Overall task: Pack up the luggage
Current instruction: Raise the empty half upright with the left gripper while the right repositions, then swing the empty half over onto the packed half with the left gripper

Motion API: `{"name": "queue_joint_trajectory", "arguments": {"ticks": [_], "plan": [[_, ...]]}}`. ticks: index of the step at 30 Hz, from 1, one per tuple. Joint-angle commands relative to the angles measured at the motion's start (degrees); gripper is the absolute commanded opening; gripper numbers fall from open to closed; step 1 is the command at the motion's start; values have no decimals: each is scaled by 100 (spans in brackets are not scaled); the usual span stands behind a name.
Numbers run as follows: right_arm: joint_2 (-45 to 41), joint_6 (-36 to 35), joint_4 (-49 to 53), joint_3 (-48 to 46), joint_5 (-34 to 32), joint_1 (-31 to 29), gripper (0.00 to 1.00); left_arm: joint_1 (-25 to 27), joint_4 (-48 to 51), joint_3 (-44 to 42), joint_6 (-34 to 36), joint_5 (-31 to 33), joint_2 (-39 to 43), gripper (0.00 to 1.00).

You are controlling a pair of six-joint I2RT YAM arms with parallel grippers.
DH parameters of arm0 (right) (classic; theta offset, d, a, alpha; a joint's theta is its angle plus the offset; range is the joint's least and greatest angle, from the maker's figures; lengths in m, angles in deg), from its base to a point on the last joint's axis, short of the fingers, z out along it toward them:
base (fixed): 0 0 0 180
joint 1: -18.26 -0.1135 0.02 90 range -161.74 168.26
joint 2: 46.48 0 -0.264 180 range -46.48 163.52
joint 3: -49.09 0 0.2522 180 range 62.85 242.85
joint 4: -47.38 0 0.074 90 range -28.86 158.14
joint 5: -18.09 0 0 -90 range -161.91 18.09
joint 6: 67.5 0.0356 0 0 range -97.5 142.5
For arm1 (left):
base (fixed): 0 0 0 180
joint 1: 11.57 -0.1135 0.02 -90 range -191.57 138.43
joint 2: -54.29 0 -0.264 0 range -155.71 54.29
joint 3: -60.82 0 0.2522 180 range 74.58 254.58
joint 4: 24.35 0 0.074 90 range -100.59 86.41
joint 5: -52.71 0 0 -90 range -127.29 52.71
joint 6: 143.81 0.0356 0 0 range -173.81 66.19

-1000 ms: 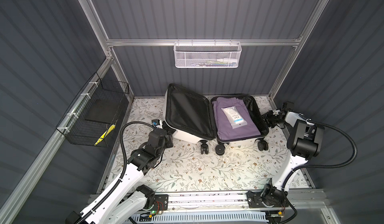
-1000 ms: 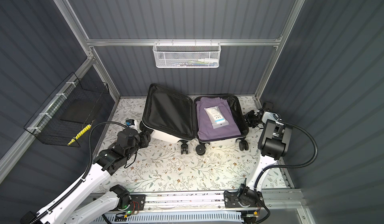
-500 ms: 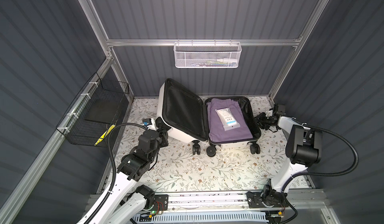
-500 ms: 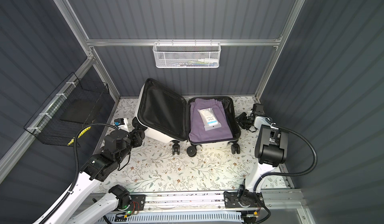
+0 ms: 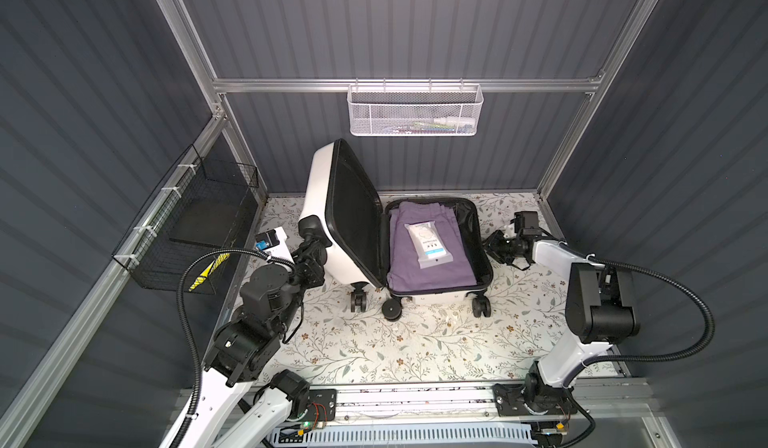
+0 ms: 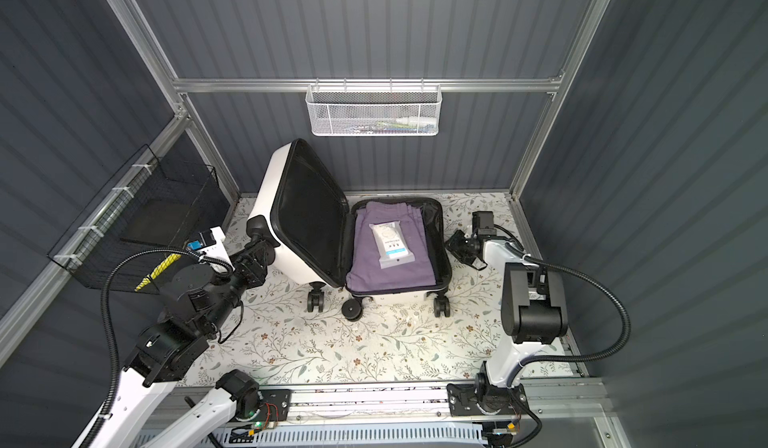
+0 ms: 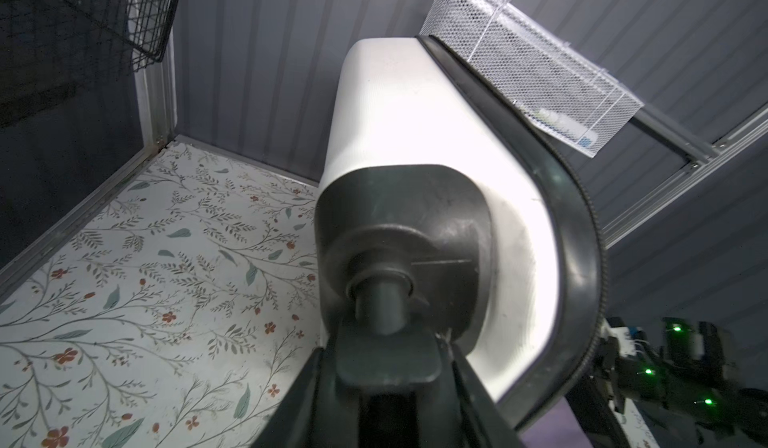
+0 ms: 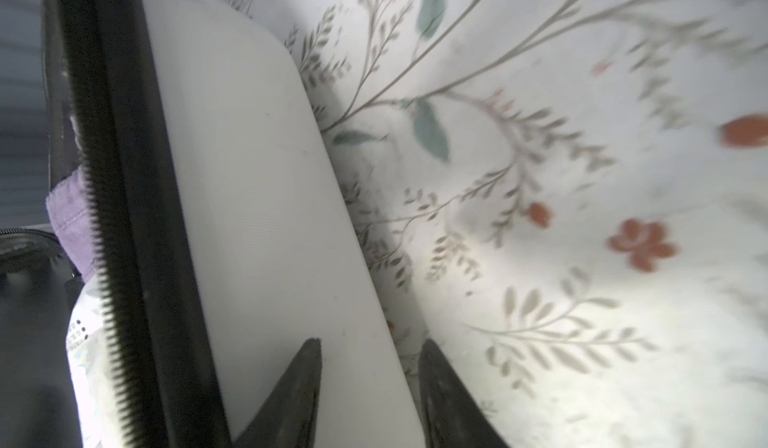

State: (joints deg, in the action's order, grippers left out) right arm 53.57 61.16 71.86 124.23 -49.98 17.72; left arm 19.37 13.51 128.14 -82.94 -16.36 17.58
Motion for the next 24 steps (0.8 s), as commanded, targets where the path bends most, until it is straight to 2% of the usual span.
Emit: {"name": "queue_joint_trajectory", "arguments": {"ticks": [1, 13, 17, 19, 21, 23, 24], "plan": [[-82, 143, 322, -127, 1030, -782, 42, 149, 337, -23, 227, -1336, -220, 8], [91, 442, 260, 189, 929, -1421, 43, 149, -204, 238, 103, -2196, -672, 17], [86, 485, 235, 164, 922, -1441, 43, 149, -524, 300, -28, -2507, -842, 27], [54, 461, 279, 171, 877, -1427, 44, 149, -614, 378, -66, -2660, -945, 38], [-6, 433, 350, 164, 827, -1386, 46, 149, -637, 468, -58, -2788, -1029, 54], [-96, 406, 431, 129, 744, -1299, 50, 149, -653, 541, -49, -2893, -1088, 73], [-145, 398, 452, 96, 735, -1247, 53, 149, -670, 550, -49, -2952, -1090, 86]]}}
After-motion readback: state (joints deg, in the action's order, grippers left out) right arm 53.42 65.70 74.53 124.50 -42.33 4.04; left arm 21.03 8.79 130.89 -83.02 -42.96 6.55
